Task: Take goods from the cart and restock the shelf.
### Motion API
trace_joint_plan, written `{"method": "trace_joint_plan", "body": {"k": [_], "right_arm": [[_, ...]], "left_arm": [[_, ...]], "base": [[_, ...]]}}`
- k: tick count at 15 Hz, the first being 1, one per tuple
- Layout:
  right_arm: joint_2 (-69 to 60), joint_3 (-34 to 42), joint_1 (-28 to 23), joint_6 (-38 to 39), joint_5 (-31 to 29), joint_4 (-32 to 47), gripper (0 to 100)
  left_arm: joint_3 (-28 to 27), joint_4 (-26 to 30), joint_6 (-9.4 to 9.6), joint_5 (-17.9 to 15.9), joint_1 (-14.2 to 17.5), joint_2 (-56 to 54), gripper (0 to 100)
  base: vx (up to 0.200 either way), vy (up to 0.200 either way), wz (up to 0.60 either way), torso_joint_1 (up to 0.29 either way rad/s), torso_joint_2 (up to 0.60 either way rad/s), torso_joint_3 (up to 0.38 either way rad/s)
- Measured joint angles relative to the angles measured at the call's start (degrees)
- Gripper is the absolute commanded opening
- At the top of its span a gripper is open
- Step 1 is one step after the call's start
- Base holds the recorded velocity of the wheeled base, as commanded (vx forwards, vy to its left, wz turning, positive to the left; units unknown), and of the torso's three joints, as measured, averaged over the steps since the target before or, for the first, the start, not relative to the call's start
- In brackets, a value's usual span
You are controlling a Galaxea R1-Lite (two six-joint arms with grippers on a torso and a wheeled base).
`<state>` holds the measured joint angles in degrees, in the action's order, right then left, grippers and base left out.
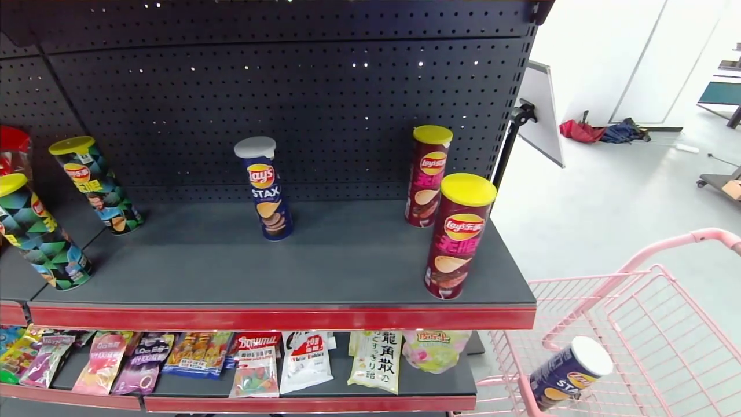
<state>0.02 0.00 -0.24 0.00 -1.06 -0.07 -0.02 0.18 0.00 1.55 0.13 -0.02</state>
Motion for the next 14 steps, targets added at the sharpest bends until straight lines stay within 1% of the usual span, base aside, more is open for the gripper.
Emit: {"method": "trace_joint_plan", "body": {"k": [1, 9, 14], "right_arm": [[0.00, 0.00, 0.02, 0.00, 0.00, 0.00, 100], [0.00, 0.00, -0.05, 0.10, 0.00, -0.04, 100], [0.00, 0.00, -0.02, 0.21, 0.02, -0.02, 100]], "left_arm": [[0.00, -0.02, 0.00, 0.00, 0.00, 0.00, 100], [-0.02, 0.00, 0.00, 0.00, -0.02, 0.00, 100], [0.00, 0.00, 0.00, 0.00, -0.02, 0.02, 100]], "base": [[0.000, 0.000, 0.00, 0.000, 0.00, 0.000], [0.000, 0.000, -0.60, 0.004, 0.00, 0.002], [0.000, 0.000, 0.00, 0.000, 0.00, 0.000]]}}
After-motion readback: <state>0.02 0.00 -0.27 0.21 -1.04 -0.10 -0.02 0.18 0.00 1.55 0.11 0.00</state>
